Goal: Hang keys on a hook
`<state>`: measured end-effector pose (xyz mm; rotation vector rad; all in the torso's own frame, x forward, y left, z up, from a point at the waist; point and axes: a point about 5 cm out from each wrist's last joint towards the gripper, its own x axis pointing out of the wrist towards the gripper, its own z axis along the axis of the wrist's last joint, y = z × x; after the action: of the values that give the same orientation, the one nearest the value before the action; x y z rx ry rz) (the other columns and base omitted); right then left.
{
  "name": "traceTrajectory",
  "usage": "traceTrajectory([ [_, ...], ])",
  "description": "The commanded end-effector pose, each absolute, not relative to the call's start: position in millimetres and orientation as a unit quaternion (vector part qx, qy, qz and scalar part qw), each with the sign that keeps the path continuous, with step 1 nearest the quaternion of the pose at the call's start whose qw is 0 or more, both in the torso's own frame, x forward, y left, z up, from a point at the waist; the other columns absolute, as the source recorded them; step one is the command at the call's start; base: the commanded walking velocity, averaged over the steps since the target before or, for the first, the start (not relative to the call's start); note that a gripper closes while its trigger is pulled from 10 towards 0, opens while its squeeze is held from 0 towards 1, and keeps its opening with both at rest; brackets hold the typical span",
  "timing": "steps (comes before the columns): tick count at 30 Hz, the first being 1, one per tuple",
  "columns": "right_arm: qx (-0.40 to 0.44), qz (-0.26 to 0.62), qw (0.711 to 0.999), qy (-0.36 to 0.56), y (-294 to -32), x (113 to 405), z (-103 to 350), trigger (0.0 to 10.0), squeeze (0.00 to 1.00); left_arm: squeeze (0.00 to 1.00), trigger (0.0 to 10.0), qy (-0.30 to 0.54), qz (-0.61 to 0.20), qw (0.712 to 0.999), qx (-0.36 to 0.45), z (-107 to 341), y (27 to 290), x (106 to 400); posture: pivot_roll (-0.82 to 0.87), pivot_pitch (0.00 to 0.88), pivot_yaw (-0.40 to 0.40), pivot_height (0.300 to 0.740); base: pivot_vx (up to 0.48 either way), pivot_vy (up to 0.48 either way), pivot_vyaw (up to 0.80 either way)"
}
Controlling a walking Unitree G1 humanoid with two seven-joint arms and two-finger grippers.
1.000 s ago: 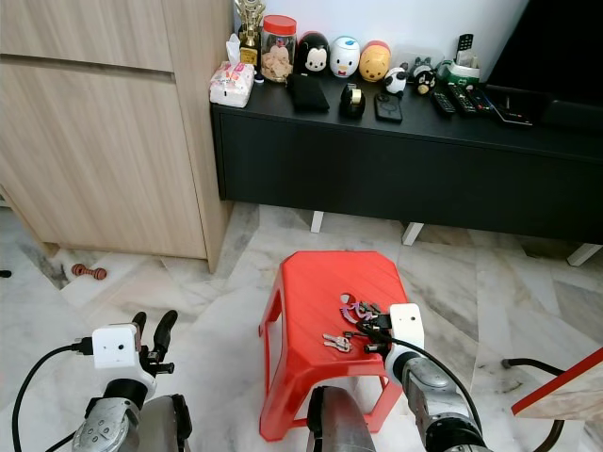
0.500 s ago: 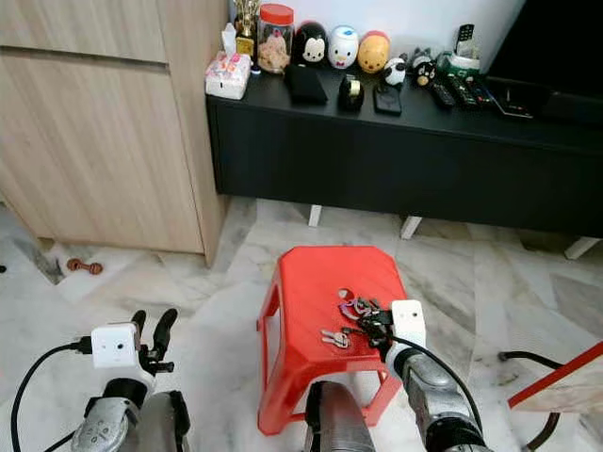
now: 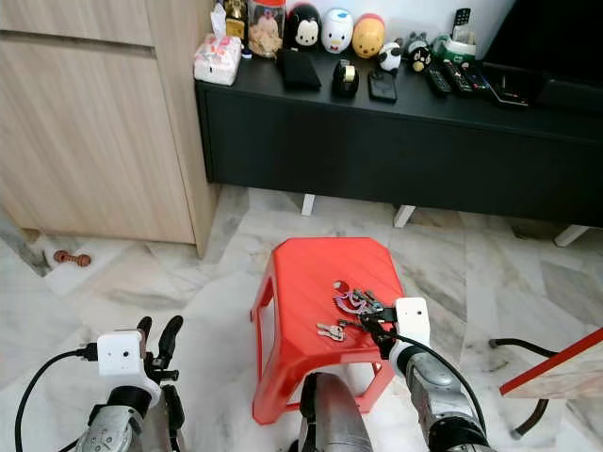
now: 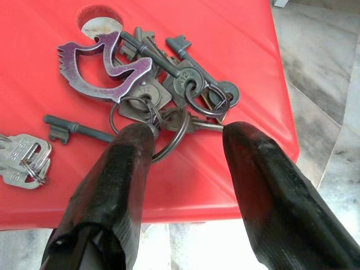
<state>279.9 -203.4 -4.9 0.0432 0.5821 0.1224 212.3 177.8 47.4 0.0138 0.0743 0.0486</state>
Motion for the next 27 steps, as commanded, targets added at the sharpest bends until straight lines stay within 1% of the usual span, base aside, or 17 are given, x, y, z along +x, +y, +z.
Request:
traceTrajectory([
  [1,0.016,0.054,0.957,0.286,-210.7,279.5,-3.9,10.0,0.00,0.00,10.0,0.036,0.021,0.999,0.005,47.6,173.8,209.1,-0.04,0.138,-0.208,0.589,0.000,0.000,0.00],
  [10,0.027,0.071,0.960,0.270,-203.4,283.6,-0.3,10.0,0.00,0.00,10.0,0.038,0.025,0.999,0.017,48.1,173.7,204.7,-0.04,0.151,-0.221,0.589,0.000,0.000,0.00],
  [11,0.028,0.073,0.960,0.269,-202.8,283.5,-0.4,9.8,0.00,0.00,10.0,0.039,0.024,0.999,0.018,48.0,173.4,204.4,-0.04,0.151,-0.221,0.589,0.000,0.000,0.00],
  [13,0.028,0.076,0.960,0.270,-202.2,283.0,-0.9,9.6,0.00,0.00,10.0,0.039,0.022,0.999,0.021,48.1,172.9,203.8,-0.04,0.157,-0.221,0.589,0.000,0.000,0.00],
  [15,0.028,0.076,0.959,0.270,-202.0,282.7,-1.3,9.6,0.00,0.00,10.0,0.039,0.022,0.999,0.023,48.1,172.8,203.5,-0.04,0.157,-0.221,0.589,0.000,0.000,0.00],
  [16,0.040,0.072,0.958,0.274,-201.8,281.5,-3.0,10.0,0.00,0.00,10.0,0.039,0.019,0.999,0.027,48.5,172.5,203.4,-0.04,0.157,-0.221,0.589,0.000,0.000,0.00],
  [21,0.068,0.059,0.955,0.283,-200.7,279.1,-6.8,10.0,0.00,0.00,10.0,0.036,0.014,0.999,0.037,50.5,172.2,204.1,-0.03,0.162,-0.216,0.589,0.000,0.000,0.00],
  [27,0.086,0.070,0.957,0.268,-196.5,279.2,-5.6,10.0,0.00,0.00,10.0,0.034,0.009,0.999,0.041,52.2,170.6,204.5,-0.03,0.167,-0.213,0.589,0.000,0.000,0.00],
])
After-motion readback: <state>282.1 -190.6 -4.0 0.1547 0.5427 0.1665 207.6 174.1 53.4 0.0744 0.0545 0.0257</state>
